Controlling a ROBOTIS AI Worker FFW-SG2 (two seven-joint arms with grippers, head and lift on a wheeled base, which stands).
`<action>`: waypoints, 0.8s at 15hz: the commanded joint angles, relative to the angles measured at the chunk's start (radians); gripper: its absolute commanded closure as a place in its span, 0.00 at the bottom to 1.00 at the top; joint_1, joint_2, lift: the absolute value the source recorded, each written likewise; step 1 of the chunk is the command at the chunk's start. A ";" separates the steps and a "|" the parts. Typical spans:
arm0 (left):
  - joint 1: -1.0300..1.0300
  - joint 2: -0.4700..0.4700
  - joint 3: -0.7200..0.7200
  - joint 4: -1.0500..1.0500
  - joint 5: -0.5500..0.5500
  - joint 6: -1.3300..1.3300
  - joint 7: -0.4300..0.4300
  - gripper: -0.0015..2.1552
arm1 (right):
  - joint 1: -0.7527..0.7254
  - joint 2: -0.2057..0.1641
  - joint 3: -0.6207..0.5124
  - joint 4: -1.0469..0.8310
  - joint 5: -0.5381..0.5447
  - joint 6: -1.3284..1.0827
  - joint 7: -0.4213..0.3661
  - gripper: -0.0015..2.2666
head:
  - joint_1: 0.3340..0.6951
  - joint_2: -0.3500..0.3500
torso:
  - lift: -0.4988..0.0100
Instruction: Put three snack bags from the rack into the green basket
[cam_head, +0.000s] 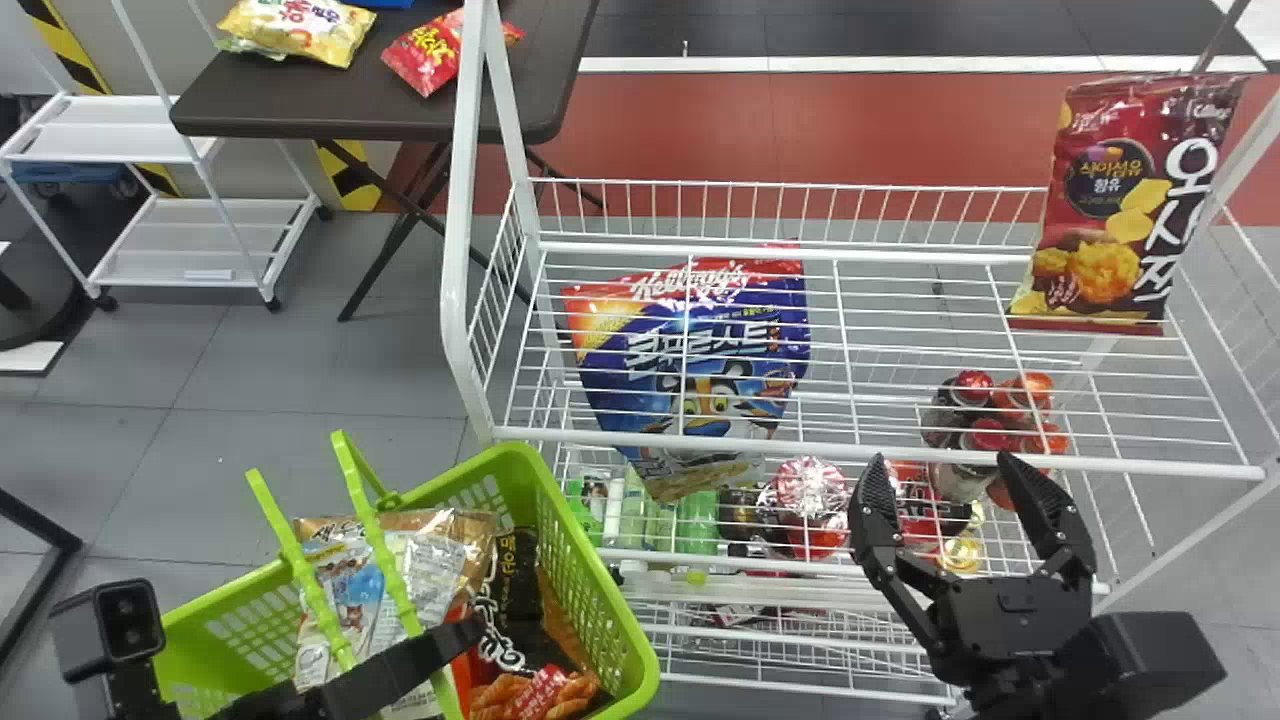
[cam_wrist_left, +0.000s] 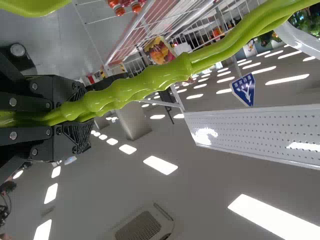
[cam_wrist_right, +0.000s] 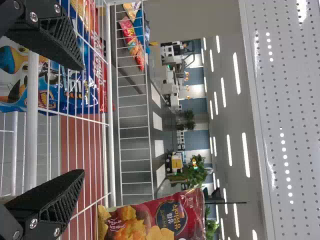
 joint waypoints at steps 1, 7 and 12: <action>0.002 0.000 0.000 -0.002 0.000 0.003 0.004 1.00 | 0.000 -0.002 0.002 -0.001 -0.006 0.001 0.000 0.03 | 1.00 0.57 | 0.98; 0.005 -0.006 0.001 -0.002 0.000 0.003 0.000 1.00 | 0.005 -0.002 0.002 -0.003 -0.014 0.007 -0.002 0.03 | 1.00 0.57 | 0.98; 0.008 -0.017 0.001 -0.008 0.000 0.000 -0.011 1.00 | 0.017 -0.002 0.002 -0.004 -0.018 -0.011 -0.002 0.03 | 1.00 0.56 | 0.98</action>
